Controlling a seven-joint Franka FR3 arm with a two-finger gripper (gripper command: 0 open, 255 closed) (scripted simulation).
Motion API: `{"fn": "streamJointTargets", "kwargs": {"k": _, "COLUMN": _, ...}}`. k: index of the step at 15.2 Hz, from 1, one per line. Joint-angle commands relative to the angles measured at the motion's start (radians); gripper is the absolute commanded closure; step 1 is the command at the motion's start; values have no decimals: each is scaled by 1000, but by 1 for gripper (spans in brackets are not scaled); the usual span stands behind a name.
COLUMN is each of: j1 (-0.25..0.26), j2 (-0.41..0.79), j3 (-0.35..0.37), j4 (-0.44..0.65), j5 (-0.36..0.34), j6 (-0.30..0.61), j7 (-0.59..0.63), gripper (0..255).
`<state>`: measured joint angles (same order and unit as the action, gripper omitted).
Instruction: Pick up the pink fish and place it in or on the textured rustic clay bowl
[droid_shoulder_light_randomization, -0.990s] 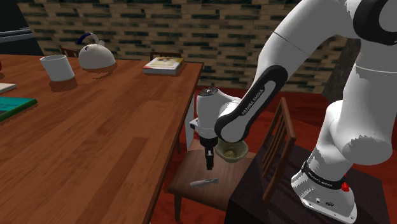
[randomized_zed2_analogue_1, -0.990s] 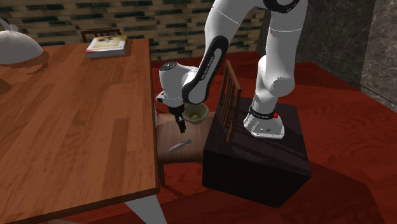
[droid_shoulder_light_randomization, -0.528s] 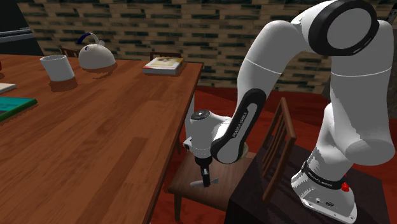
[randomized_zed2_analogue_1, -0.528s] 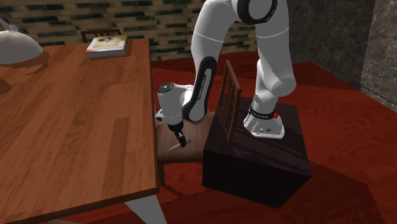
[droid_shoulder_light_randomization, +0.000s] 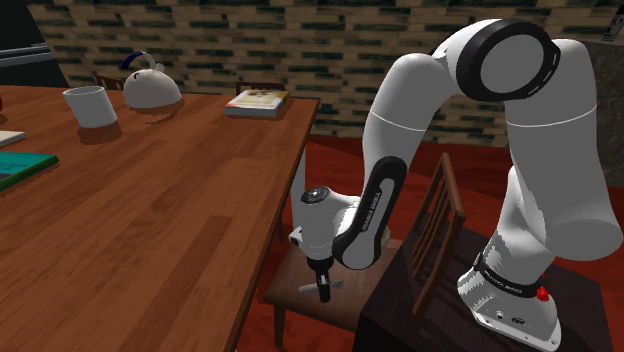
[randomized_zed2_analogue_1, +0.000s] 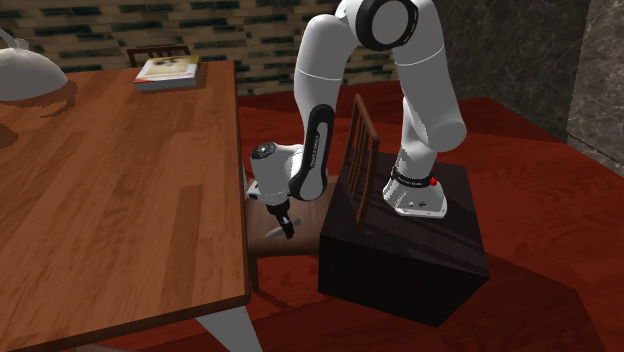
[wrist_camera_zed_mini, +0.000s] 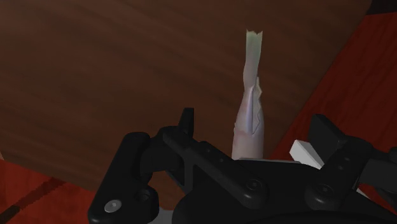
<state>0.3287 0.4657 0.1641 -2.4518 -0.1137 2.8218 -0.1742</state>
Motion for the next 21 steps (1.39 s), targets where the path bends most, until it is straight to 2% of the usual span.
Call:
{"fn": "streamJointTargets", "kwargs": {"k": 1, "j1": 2, "j2": 6, "j3": -2, "j4": 1, "j5": -2, "j6": 5, "j7": 1, "gripper": 0}}
{"fn": "streamJointTargets", "kwargs": {"k": 6, "j1": 2, "j2": 6, "j3": -2, "j4": 1, "j5": -2, "j6": 5, "j7": 1, "gripper": 0}}
{"fn": "streamJointTargets", "kwargs": {"k": 7, "j1": 2, "j2": 6, "j3": -2, "j4": 1, "j5": -2, "j6": 5, "j7": 1, "gripper": 255}}
{"fn": "streamJointTargets", "kwargs": {"k": 16, "j1": 2, "j2": 6, "j3": -2, "j4": 1, "j5": -2, "j6": 5, "j7": 1, "gripper": 255}}
{"fn": "streamJointTargets", "kwargs": {"k": 21, "j1": -19, "j2": -73, "j3": 25, "j4": -22, "j5": 21, "j6": -51, "j7": -14, "gripper": 255}}
